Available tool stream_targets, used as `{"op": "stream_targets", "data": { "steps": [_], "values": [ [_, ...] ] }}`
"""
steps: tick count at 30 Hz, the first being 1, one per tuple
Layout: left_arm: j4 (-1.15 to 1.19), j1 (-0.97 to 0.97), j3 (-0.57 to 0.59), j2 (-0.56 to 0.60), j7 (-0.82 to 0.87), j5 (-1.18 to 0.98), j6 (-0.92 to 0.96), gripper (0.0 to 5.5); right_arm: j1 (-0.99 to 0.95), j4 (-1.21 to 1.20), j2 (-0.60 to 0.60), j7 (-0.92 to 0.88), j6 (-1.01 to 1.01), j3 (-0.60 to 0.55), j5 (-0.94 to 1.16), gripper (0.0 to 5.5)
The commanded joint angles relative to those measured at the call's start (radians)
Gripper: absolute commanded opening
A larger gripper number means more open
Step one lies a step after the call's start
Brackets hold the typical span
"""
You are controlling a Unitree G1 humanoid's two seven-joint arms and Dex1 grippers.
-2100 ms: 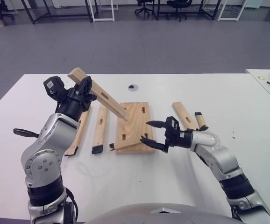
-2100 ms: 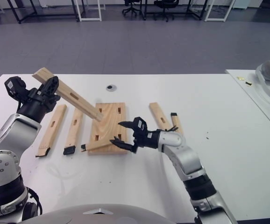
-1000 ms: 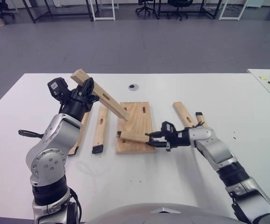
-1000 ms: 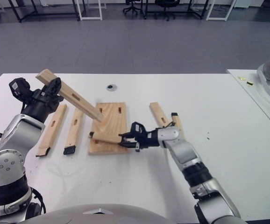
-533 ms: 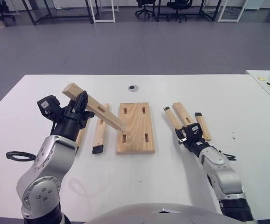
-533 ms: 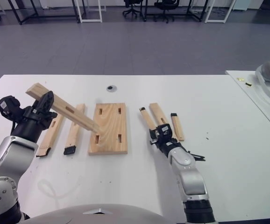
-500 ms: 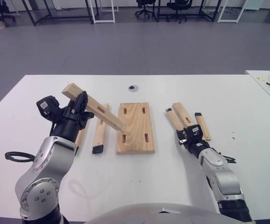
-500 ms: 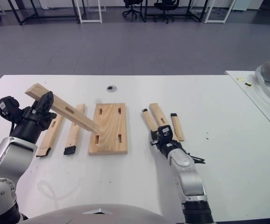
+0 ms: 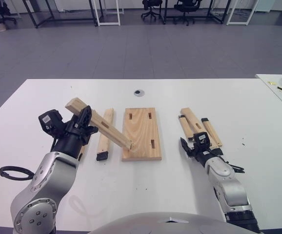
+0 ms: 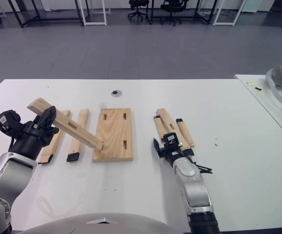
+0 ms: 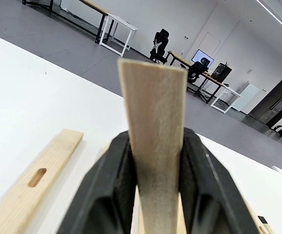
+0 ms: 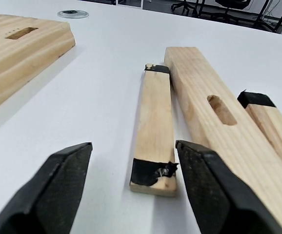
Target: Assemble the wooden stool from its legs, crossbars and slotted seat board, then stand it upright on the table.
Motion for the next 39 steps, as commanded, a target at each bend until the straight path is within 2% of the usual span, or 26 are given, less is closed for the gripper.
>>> {"op": "stream_targets", "data": {
  "steps": [1,6,11,16,25,33,39],
  "values": [
    [-0.001,0.023,-0.029,-0.021,0.019,0.058,-0.03,1.01,-0.032,0.006,-0.001,-0.007,-0.01,0.007,-0.015,3.2],
    [0.039,0.038,-0.077,-0.084,0.039,0.16,-0.062,1.01,-0.064,0.031,0.0,-0.009,-0.013,0.016,-0.026,3.2],
    [0.015,0.05,-0.125,-0.079,0.059,0.261,-0.039,1.01,-0.086,0.037,0.0,-0.009,-0.004,0.022,-0.037,3.2],
    [-0.058,0.045,-0.239,-0.12,0.104,0.439,-0.041,1.01,-0.136,0.033,-0.012,0.009,0.021,0.04,-0.047,3.2],
    [-0.088,0.02,-0.403,-0.144,0.064,0.683,-0.015,1.01,-0.181,0.055,-0.023,0.029,0.028,0.063,-0.052,3.2],
    [-0.072,0.041,-0.417,-0.08,-0.083,0.786,0.039,1.01,-0.173,0.062,-0.014,0.013,0.021,0.067,-0.053,3.2],
    [-0.088,0.049,-0.408,-0.132,-0.098,0.767,0.155,1.01,-0.172,0.067,-0.01,0.002,0.018,0.069,-0.058,3.2]
  ]
}}
